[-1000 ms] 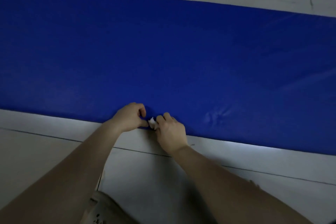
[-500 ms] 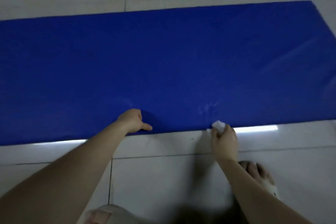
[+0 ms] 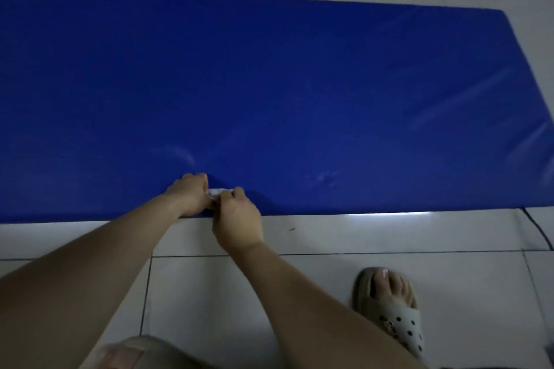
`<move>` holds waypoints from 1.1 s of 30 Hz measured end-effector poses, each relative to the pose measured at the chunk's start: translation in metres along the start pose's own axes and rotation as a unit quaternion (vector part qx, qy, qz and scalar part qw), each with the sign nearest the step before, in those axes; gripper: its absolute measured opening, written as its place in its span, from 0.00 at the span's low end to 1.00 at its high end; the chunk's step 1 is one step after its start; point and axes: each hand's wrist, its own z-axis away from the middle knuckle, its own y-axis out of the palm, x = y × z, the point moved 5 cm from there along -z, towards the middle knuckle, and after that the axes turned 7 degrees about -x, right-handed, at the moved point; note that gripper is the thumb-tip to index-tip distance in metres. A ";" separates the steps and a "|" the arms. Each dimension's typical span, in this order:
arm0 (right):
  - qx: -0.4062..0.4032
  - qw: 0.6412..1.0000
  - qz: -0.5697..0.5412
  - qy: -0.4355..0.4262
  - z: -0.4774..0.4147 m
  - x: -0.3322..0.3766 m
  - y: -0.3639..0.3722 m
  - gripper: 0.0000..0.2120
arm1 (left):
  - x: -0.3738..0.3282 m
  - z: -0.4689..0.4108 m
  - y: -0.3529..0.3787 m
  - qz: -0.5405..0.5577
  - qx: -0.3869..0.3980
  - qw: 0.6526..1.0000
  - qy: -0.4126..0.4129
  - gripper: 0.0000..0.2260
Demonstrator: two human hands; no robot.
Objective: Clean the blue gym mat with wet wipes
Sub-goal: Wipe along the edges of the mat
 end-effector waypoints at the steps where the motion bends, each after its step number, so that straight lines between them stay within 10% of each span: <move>1: -0.004 0.999 0.024 -0.028 -0.001 -0.004 -0.006 0.18 | 0.000 0.000 -0.001 0.000 0.004 1.000 -0.004 0.20; 6: -0.088 0.988 0.110 -0.070 0.004 -0.056 -0.060 0.05 | 0.001 0.000 -0.004 0.010 0.028 0.999 -0.014 0.21; 13: -0.185 0.954 0.056 0.229 0.035 -0.181 -0.137 0.10 | -0.005 0.002 -0.006 -0.015 0.052 0.998 -0.015 0.21; 25: 0.084 0.991 0.107 -0.020 -0.012 0.000 -0.006 0.06 | -0.012 -0.006 -0.008 -0.054 0.082 0.995 -0.022 0.17; 33: -0.063 0.966 0.136 0.209 0.022 -0.161 -0.137 0.11 | -0.011 0.000 -0.006 0.002 0.092 0.996 -0.011 0.21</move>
